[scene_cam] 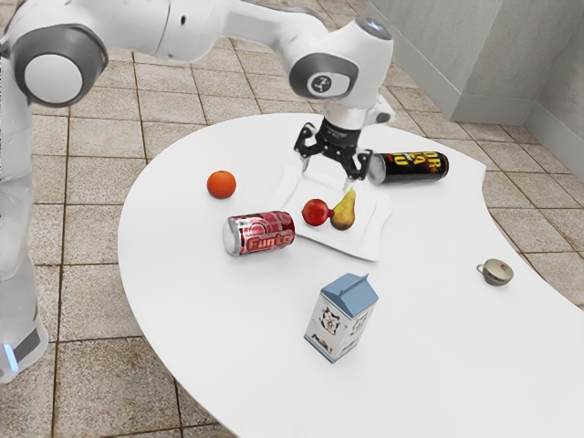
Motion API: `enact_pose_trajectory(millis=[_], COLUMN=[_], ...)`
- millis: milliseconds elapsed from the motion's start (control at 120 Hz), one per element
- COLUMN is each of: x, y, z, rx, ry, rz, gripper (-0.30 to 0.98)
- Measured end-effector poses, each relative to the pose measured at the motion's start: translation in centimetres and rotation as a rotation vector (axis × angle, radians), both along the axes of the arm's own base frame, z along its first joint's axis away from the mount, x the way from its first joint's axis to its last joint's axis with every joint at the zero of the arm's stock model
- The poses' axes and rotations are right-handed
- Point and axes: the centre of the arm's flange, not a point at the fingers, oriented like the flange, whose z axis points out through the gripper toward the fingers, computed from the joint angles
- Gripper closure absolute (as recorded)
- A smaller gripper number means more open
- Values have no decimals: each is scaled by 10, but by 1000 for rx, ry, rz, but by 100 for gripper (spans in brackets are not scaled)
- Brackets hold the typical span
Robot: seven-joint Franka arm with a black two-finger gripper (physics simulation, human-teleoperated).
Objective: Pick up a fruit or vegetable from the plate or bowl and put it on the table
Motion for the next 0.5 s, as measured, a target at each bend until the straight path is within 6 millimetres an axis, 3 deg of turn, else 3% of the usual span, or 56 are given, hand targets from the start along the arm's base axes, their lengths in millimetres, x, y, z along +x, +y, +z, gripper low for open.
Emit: enact_pose_trajectory(millis=[108, 308, 500], x=[6, 8, 6], y=[30, 5, 25], z=[-8, -25, -48], rx=[10, 16, 7], ry=[-13, -8, -3], rz=[-67, -291, -386], gripper=[0, 0, 0])
